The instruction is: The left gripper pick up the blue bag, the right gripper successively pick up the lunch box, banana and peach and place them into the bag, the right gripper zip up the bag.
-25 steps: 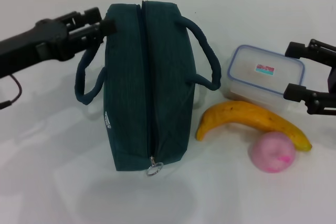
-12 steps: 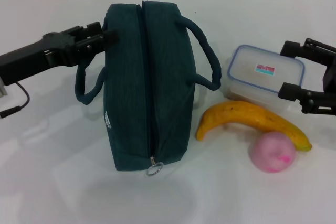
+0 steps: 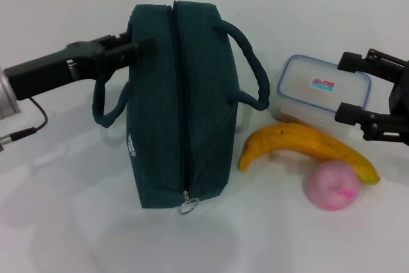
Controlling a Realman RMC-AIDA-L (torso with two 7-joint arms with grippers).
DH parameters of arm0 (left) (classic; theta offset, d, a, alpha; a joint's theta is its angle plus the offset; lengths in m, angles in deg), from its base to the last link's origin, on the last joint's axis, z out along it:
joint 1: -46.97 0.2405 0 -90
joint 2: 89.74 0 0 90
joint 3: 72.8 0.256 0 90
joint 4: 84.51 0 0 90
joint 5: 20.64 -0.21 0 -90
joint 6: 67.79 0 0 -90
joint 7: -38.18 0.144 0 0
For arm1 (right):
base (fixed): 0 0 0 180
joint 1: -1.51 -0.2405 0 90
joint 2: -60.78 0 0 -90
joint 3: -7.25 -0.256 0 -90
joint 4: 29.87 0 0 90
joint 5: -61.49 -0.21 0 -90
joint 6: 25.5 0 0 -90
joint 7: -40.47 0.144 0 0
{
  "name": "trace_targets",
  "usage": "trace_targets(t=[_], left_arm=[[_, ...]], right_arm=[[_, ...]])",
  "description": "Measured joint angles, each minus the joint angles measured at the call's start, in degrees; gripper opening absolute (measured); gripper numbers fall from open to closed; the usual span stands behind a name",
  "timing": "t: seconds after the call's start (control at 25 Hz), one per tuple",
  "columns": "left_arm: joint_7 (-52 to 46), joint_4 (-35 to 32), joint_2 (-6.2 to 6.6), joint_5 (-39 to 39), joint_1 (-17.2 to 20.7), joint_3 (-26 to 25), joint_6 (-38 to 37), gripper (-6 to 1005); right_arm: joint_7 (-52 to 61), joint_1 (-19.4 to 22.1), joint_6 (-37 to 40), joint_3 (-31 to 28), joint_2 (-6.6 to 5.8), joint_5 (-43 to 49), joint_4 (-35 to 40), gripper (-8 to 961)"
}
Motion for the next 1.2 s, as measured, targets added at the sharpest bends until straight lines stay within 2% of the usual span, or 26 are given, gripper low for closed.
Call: trace_targets(t=[0.32,0.64,0.88,1.2], left_arm=[[-1.45,1.49,0.01,-2.96,-2.0,-0.36,0.47,678],[0.69,4.08,0.28,-3.1,-3.46,-1.73,0.48,669],[2.48,4.25,0.18,-3.19,-3.91,-1.57,0.35,488],[2.68,5.27,0.28,-4.31,-5.03,-1.37,0.05,283]], right_arm=[[0.0,0.22,-0.01,0.0,0.51,0.0,-0.41,873],[-0.67,2.54,-0.47,0.0,0.55,0.32,-0.66,873],[-2.06,5.17,-6.96,0.19,0.71,0.52,-1.1,873],[-1.82,5.43,-13.01,0.62,0.56,3.09,-3.96,873]])
